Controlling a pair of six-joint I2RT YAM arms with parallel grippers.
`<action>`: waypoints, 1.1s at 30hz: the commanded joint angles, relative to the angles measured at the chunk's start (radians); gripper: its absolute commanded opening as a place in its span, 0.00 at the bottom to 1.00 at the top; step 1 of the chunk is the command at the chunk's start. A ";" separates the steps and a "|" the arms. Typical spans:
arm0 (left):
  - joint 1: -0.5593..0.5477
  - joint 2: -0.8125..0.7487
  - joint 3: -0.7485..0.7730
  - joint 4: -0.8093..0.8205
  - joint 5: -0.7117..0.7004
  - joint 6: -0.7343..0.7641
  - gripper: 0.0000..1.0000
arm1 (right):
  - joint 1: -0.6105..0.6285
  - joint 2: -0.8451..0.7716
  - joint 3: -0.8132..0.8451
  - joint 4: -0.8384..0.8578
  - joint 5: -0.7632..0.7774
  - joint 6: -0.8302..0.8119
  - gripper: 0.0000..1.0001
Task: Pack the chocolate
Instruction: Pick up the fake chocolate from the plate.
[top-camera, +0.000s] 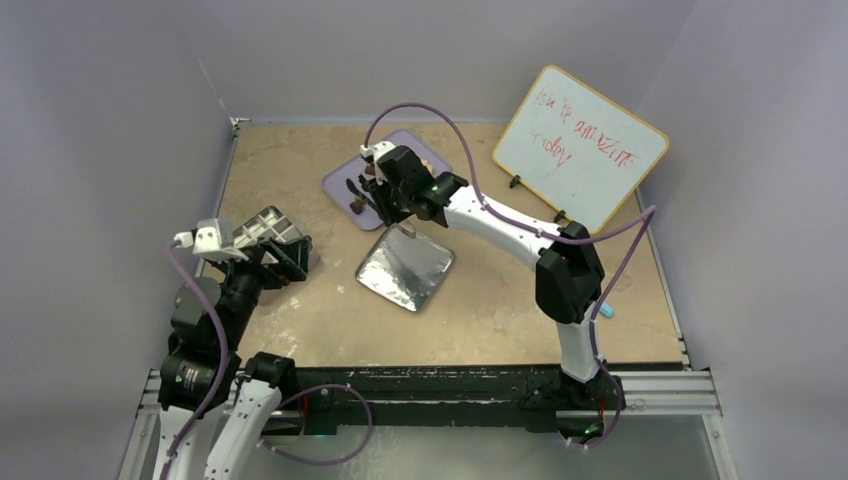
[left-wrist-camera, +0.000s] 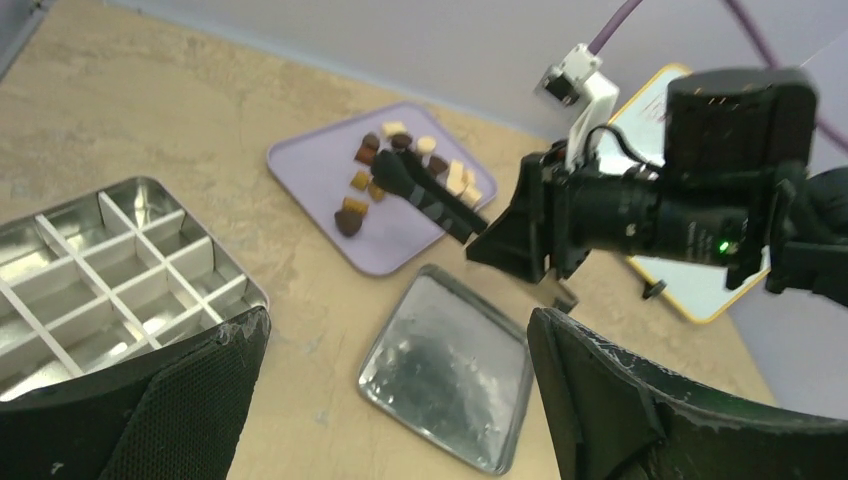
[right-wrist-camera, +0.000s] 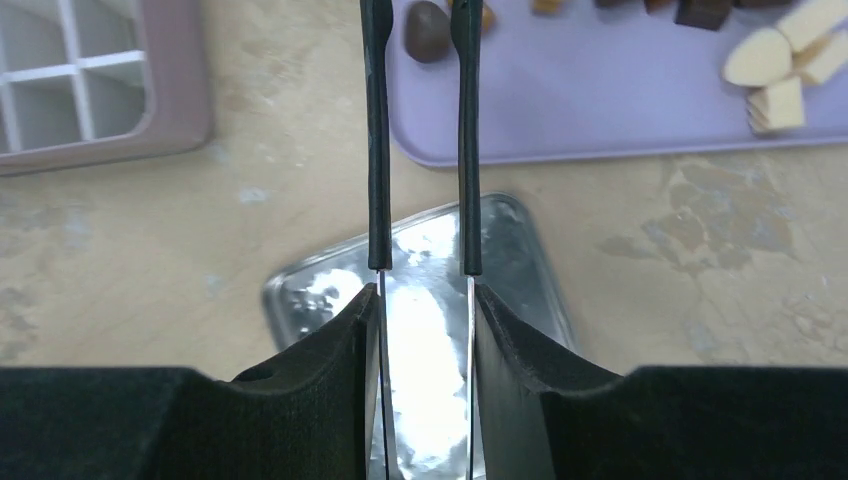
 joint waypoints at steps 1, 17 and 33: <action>0.002 0.051 -0.005 0.058 0.020 0.047 1.00 | -0.001 0.015 0.022 -0.047 0.018 -0.039 0.38; 0.002 0.033 -0.018 0.048 0.018 0.057 1.00 | -0.003 0.147 0.111 -0.092 0.043 -0.051 0.41; 0.002 0.025 -0.017 0.044 0.013 0.057 1.00 | -0.016 0.257 0.222 -0.113 0.076 -0.065 0.39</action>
